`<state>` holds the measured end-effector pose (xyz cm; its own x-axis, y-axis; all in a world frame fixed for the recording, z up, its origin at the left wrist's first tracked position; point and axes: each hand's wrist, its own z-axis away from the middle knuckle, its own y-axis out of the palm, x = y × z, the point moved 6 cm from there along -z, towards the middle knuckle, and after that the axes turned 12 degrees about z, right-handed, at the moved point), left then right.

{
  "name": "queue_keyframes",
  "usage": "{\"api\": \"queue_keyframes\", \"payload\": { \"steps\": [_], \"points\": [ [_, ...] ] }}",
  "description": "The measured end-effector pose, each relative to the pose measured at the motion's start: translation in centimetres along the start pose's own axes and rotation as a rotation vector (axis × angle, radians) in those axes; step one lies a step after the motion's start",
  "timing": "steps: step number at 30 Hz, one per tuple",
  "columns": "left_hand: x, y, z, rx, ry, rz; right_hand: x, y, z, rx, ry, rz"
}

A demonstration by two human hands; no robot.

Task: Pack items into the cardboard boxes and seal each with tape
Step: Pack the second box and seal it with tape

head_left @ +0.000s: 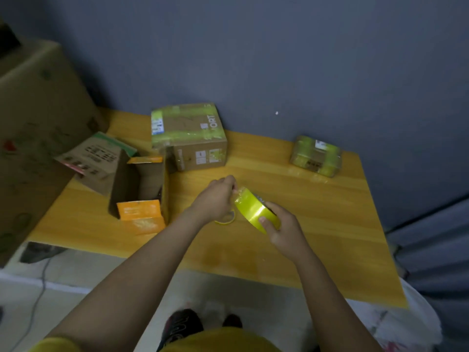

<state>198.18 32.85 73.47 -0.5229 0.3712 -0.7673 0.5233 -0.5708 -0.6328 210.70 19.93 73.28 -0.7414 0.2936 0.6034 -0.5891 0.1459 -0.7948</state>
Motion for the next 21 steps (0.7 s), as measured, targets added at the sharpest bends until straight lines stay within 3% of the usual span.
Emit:
{"api": "queue_keyframes", "payload": {
  "steps": [3, 8, 13, 17, 19, 21],
  "points": [
    [0.2, -2.2, 0.9, 0.064, -0.029, 0.007, 2.4, 0.7, -0.6, 0.031, -0.011, 0.002],
    [1.7, -7.6, 3.3, 0.070, -0.028, 0.172, 8.4, 2.1, 0.4, -0.084, -0.038, -0.073],
    [4.1, -12.8, 5.6, 0.059, 0.061, 0.066, 14.5, 4.9, 1.6, -0.156, 0.003, -0.133],
    [7.0, -15.2, 7.3, 0.046, 0.093, -0.022, 17.1, 8.4, 1.9, -0.155, 0.137, -0.008],
    [7.3, -16.3, 8.1, 0.053, 0.146, -0.067, 17.3, 9.7, 2.3, -0.110, 0.271, 0.138],
    [7.6, -16.7, 8.7, 0.094, 0.184, -0.133, 17.2, 11.2, 3.1, -0.077, 0.384, 0.134]
  ]
}}
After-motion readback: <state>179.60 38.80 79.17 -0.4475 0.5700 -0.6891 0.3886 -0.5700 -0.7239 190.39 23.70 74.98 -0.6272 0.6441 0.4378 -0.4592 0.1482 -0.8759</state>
